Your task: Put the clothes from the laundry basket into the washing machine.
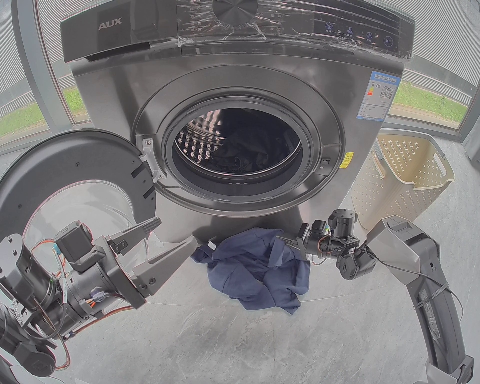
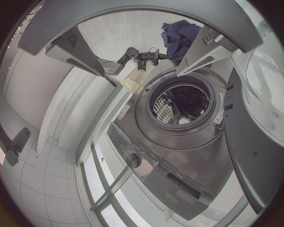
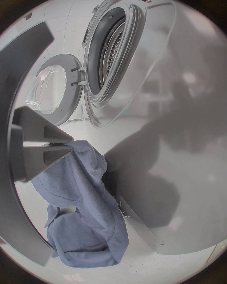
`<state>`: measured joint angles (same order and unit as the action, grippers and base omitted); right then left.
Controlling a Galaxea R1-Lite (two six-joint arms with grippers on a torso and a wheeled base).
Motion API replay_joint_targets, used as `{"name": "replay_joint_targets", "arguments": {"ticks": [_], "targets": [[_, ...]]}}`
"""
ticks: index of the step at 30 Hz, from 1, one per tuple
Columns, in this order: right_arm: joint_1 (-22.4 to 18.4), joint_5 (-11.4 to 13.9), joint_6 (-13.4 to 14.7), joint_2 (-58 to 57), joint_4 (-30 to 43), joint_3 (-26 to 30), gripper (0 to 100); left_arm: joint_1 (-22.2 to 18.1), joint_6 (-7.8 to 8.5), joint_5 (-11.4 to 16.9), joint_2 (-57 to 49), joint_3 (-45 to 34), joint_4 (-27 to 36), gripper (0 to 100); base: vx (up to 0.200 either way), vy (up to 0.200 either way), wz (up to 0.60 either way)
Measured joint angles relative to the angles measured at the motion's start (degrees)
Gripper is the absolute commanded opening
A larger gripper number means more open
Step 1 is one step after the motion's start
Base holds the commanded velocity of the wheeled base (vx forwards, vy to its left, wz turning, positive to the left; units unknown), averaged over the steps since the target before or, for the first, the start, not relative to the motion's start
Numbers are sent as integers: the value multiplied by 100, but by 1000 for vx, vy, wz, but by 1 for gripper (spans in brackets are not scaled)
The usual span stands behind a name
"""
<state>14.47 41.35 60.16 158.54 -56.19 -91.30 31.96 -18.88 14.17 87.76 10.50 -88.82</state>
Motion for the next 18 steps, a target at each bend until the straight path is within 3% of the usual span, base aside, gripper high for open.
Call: {"name": "replay_joint_targets", "arguments": {"ticks": [5,18], "targets": [[-12,57,110,-104,-200,157,0,4,2,-2,16,-2,-2,100,0,0,0],[-34,250,813,-475,-1637,1150,0,28,13,-5,94,-13,-2,100,0,0,0]]}}
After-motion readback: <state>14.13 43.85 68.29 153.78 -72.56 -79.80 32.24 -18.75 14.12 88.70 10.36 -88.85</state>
